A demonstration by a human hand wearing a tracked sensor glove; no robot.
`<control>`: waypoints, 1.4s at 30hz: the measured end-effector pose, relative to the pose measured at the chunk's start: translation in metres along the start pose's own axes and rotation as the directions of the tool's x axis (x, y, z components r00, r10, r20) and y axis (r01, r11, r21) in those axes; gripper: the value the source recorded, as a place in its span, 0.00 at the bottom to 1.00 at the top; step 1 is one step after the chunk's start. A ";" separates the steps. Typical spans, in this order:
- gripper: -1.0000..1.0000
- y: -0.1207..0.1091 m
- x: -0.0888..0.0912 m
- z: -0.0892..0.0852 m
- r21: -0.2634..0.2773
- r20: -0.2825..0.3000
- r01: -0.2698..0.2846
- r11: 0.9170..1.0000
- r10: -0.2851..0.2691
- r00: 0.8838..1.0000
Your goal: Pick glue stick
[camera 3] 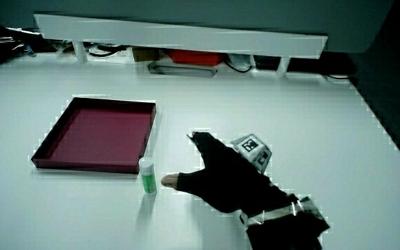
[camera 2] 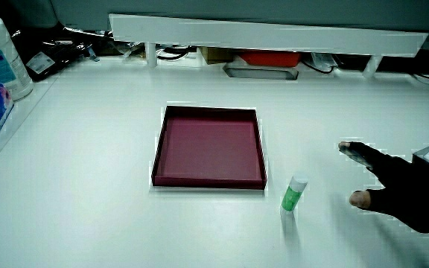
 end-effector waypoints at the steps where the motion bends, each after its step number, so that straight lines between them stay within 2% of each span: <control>1: 0.50 0.004 0.003 -0.004 0.003 -0.007 -0.025 1.000 0.025 1.000; 2: 0.50 0.007 0.003 -0.008 -0.011 -0.022 -0.013 1.000 0.013 1.000; 3: 0.50 0.011 0.003 -0.011 -0.012 -0.048 -0.035 0.999 0.035 0.998; 4: 0.50 0.013 0.001 -0.014 -0.025 -0.046 -0.007 1.000 0.006 0.999; 6: 0.50 0.019 0.002 -0.019 -0.026 -0.060 -0.036 0.999 0.035 0.998; 8: 0.50 0.023 0.001 -0.025 -0.038 -0.081 -0.032 0.999 0.029 0.996; 9: 0.50 0.026 0.000 -0.027 -0.041 -0.093 -0.047 0.998 0.043 0.995; 10: 0.50 0.028 0.002 -0.030 -0.041 -0.081 -0.045 0.998 0.042 0.996; 12: 0.50 0.031 0.000 -0.034 -0.059 -0.122 -0.032 0.998 0.025 0.992; 13: 0.50 0.034 0.001 -0.036 -0.059 -0.104 -0.038 0.998 0.032 0.994; 14: 0.50 0.037 0.004 -0.039 -0.059 -0.116 -0.051 0.997 0.044 0.992; 15: 0.50 0.038 0.004 -0.041 -0.062 -0.109 -0.042 0.997 0.035 0.993; 18: 0.50 0.044 0.003 -0.047 -0.086 -0.138 -0.025 0.996 0.013 0.990; 19: 0.50 0.046 0.004 -0.050 -0.098 -0.170 -0.005 0.995 -0.012 0.985; 20: 0.50 0.050 0.005 -0.054 -0.103 -0.209 -0.039 0.994 0.017 0.978; 21: 0.50 0.051 0.003 -0.056 -0.116 -0.197 -0.013 0.993 -0.010 0.980; 22: 0.50 0.054 0.003 -0.058 -0.099 -0.160 -0.049 0.994 0.033 0.987; 23: 0.50 0.056 0.002 -0.061 -0.105 -0.182 -0.057 0.993 0.037 0.983; 24: 0.50 0.059 0.004 -0.064 -0.109 -0.168 -0.052 0.993 0.033 0.985; 27: 0.50 0.065 0.004 -0.070 -0.116 -0.176 -0.060 0.991 0.039 0.984; 28: 0.50 0.067 0.003 -0.073 -0.115 -0.197 -0.086 0.990 0.062 0.979; 30: 0.50 0.071 0.004 -0.076 -0.118 -0.199 -0.085 0.989 0.060 0.978; 34: 0.50 0.076 0.007 -0.081 -0.107 -0.220 -0.126 0.986 0.100 0.970; 35: 0.50 0.076 0.007 -0.081 -0.111 -0.227 -0.111 0.988 0.084 0.970; 38: 0.52 0.078 0.009 -0.083 -0.104 -0.238 -0.111 0.988 0.084 0.968; 41: 0.56 0.078 0.011 -0.084 -0.071 -0.274 -0.145 0.987 0.121 0.954; 42: 0.58 0.077 0.010 -0.083 -0.061 -0.286 -0.136 0.989 0.113 0.952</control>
